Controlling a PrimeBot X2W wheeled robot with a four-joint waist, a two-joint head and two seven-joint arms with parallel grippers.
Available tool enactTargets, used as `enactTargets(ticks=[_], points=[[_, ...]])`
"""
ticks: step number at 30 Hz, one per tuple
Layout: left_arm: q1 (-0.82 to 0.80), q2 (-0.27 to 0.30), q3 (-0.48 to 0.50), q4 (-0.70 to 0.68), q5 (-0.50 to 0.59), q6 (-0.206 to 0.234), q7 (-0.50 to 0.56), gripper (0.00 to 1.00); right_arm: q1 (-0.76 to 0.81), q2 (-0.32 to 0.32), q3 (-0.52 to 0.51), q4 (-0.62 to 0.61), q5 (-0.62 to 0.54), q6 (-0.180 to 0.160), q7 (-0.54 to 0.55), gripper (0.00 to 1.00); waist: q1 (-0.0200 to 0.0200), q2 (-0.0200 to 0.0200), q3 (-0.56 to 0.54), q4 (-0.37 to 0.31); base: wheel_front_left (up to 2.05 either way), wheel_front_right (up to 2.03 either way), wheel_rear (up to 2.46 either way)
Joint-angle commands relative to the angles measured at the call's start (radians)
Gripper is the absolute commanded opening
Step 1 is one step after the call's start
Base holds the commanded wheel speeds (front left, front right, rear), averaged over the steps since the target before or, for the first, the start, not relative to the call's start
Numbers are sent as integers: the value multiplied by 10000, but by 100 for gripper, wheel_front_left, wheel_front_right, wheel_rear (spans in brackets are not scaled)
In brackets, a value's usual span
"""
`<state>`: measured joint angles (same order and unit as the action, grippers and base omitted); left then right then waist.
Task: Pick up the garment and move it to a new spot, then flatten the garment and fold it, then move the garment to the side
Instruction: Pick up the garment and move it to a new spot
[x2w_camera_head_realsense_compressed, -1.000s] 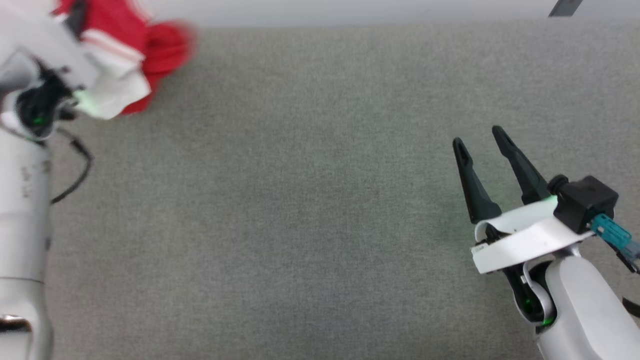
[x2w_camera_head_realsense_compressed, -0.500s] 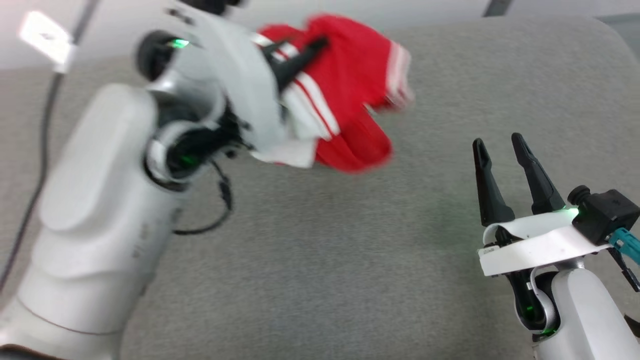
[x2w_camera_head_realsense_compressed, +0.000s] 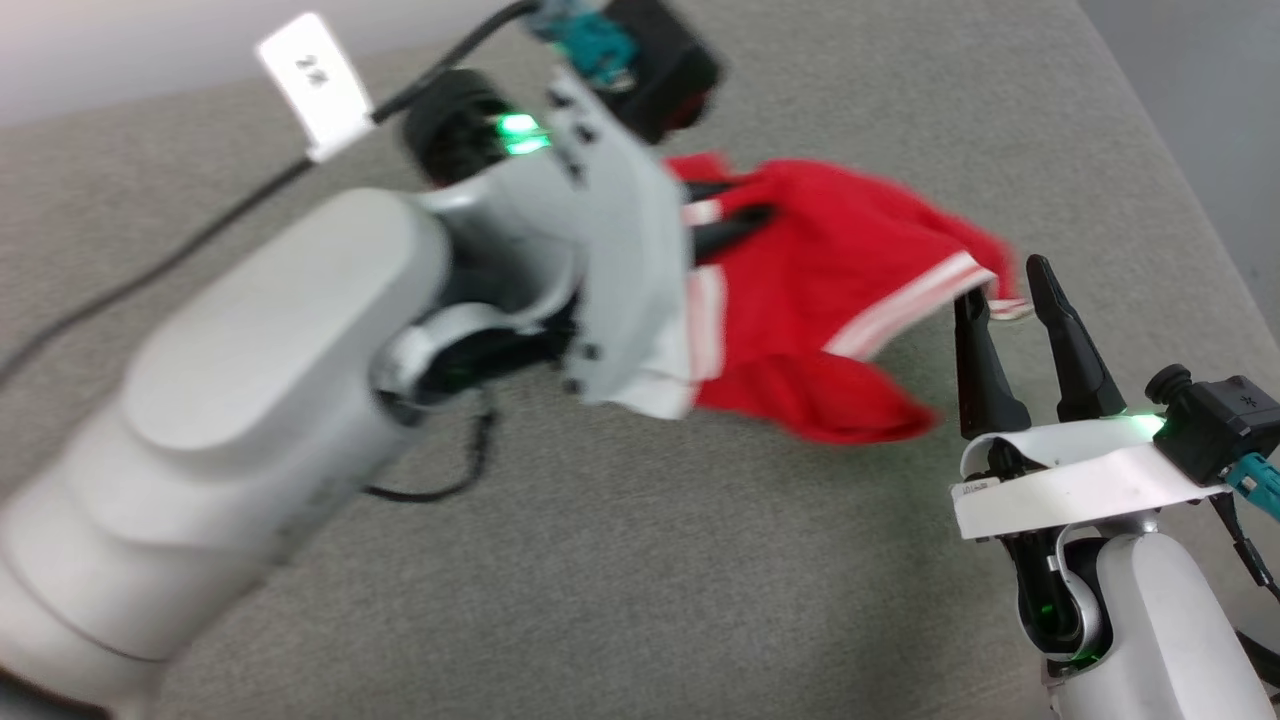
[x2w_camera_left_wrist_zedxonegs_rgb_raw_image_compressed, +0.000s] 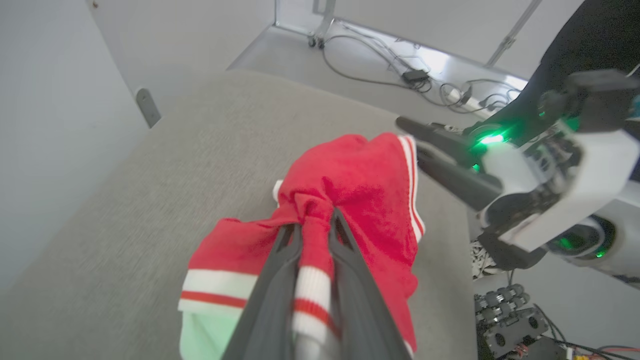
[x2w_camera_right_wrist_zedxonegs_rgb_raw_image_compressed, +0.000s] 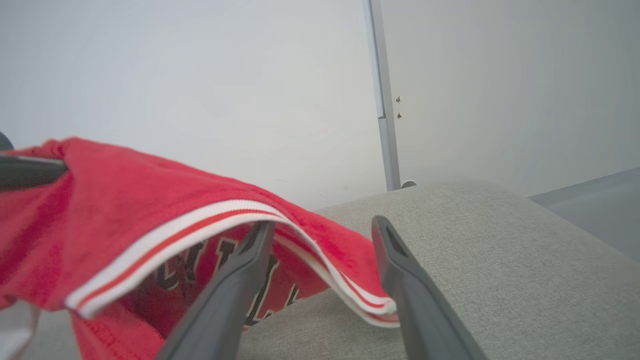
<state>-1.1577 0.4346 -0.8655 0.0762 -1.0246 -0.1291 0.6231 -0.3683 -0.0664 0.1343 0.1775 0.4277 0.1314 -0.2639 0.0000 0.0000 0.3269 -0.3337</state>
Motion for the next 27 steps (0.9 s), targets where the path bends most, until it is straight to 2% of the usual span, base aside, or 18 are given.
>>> enactTargets(ticks=[1,6,11,14,18,27], points=[[-254,410,-296,123,-144,-14,-89,0,-33,52,-17,-30,62,-14,-5,100,0,0,299,-420,0,0,0],[-1075,2013,-2227,847,-70,-14,-144,0,1,120,-30,-46,157,-14,-5,100,0,0,397,-470,0,0,0],[-2043,2741,-3763,1664,229,-13,-654,0,-167,140,56,-60,268,-14,-5,100,0,0,562,-478,0,0,0],[-2236,2830,-4085,2035,485,-13,-836,0,-243,148,91,-96,316,-14,-5,100,0,0,672,-495,0,0,0],[-1752,2679,-4172,2345,767,-13,-510,0,-380,151,196,-172,458,-14,-5,100,0,0,893,-581,0,0,0],[-513,2612,-4270,2868,454,-15,196,0,-532,152,251,-273,724,-14,-5,100,0,0,1434,-905,0,0,0]])
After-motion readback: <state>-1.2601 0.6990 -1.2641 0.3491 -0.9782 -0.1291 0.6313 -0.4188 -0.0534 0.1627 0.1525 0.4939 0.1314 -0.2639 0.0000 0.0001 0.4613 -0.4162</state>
